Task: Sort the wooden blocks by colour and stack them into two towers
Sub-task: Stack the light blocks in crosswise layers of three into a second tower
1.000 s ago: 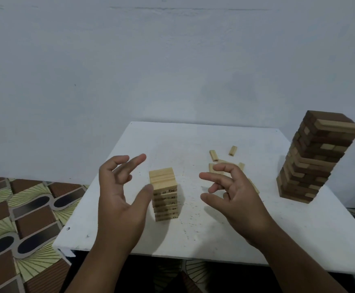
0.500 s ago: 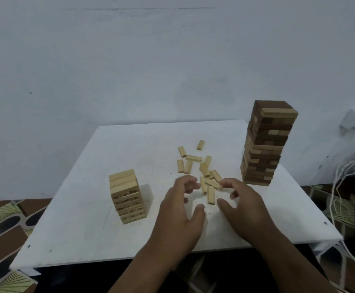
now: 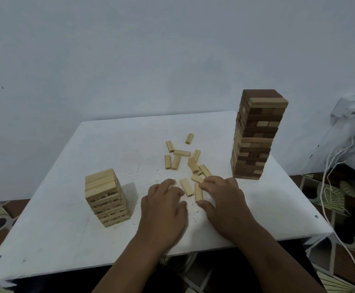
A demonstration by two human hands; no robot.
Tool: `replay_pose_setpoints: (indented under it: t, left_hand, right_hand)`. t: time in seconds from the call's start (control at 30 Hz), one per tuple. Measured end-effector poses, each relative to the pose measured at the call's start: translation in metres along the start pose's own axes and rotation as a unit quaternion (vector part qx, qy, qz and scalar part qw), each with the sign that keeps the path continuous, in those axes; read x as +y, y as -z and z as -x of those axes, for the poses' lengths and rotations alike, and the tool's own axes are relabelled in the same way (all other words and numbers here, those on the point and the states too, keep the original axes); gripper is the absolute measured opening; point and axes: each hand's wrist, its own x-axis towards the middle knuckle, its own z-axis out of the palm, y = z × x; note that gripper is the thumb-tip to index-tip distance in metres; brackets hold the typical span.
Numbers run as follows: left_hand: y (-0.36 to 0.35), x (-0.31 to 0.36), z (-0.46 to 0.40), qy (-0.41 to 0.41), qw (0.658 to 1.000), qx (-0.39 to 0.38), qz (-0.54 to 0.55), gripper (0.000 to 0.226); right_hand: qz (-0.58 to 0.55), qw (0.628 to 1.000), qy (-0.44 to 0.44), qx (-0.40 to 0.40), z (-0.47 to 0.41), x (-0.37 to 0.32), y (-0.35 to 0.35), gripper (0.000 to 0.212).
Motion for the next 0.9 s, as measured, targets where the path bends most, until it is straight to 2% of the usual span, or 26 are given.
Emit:
replay_pose_setpoints:
  t: [0.1,0.2,0.43,0.53,0.63,0.73,0.9]
  left_hand:
    - [0.002,0.0,0.001,-0.008,1.0,-0.017,0.013,0.04]
    - [0.004,-0.001,-0.001,-0.018,0.998,-0.055,-0.022,0.044]
    - [0.011,-0.013,0.009,-0.009,0.999,-0.039,0.036,0.031]
    - [0.016,-0.018,0.012,-0.006,0.997,-0.044,0.062,0.021]
    - [0.02,-0.021,0.012,0.0,0.996,-0.036,0.083,0.019]
    - [0.023,-0.023,0.012,-0.001,0.994,-0.032,0.102,0.02]
    - [0.022,-0.026,0.012,0.017,0.991,-0.058,0.123,0.023]
  right_hand:
    - [-0.018,1.0,0.009,0.006,-0.003,-0.003,-0.002,0.043]
    - [-0.032,0.999,0.021,0.002,-0.005,-0.006,-0.006,0.039]
    - [-0.081,0.995,0.043,-0.045,-0.002,-0.015,-0.003,0.023]
    - [-0.086,0.994,0.04,-0.049,-0.001,-0.019,-0.001,0.013]
    - [-0.096,0.994,0.04,-0.038,0.001,-0.023,0.002,0.007]
    - [-0.106,0.993,0.039,-0.031,0.003,-0.025,0.002,0.005]
    - [-0.116,0.992,0.034,-0.029,0.002,-0.024,-0.001,0.013]
